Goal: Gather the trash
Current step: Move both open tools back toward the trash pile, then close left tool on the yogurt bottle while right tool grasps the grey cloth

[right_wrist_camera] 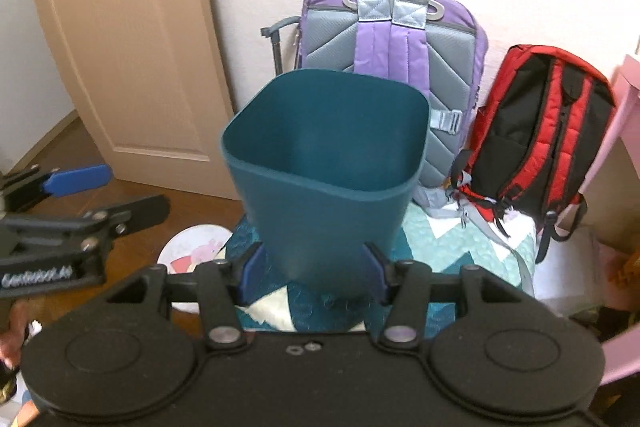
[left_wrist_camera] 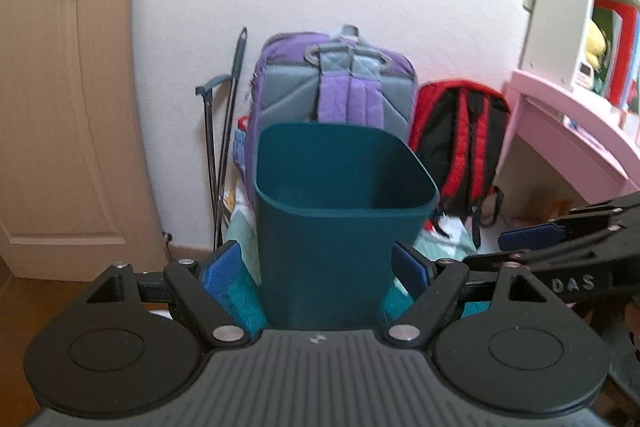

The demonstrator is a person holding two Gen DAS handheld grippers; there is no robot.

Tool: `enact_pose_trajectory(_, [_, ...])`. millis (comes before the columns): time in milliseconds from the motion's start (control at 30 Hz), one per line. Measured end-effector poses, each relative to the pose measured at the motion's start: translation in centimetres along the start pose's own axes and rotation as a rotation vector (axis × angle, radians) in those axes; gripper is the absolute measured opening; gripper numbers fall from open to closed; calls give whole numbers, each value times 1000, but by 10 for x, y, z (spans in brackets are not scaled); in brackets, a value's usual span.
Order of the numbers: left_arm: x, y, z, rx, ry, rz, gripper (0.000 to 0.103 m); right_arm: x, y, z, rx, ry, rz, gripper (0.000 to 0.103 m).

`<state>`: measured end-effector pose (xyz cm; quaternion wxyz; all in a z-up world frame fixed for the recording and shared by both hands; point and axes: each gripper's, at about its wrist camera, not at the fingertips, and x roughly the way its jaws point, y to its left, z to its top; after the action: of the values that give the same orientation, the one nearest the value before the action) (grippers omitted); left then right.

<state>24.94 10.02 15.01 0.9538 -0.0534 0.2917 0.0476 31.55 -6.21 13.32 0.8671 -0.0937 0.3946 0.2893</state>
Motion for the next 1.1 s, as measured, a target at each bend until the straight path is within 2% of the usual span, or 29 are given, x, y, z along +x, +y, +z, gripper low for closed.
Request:
enact_pose_trajectory(233, [-7,-16,-56,-9,73,-25,83,-9,-8,-80,22,15,19,52])
enact_pose_trajectory(400, [9,-21,-102,-8,136,-51,97,12,-19,-136,51,11,16,53])
enact_pose_trajectory(500, [23,-15,-130,-50,153,-84,99,36,-27,-172,89,45,33,53])
enact_pose_trajectory(633, [59,-1,-170,-105,223,-82,99,80,-38,-217,185,124,67,53])
enact_pose_trajectory(733, [93,8,-204,-135,312,-63,99,113,-49,-246,264,183,60,53])
enact_pose_trajectory(967, [176,9,-278,-63,497,-41,99,184,-88,-302,460,258,-16,52])
enact_pose_trajectory(1100, [222,1,-314,15,596,-67,99,230,-109,-330,540,328,-63,52])
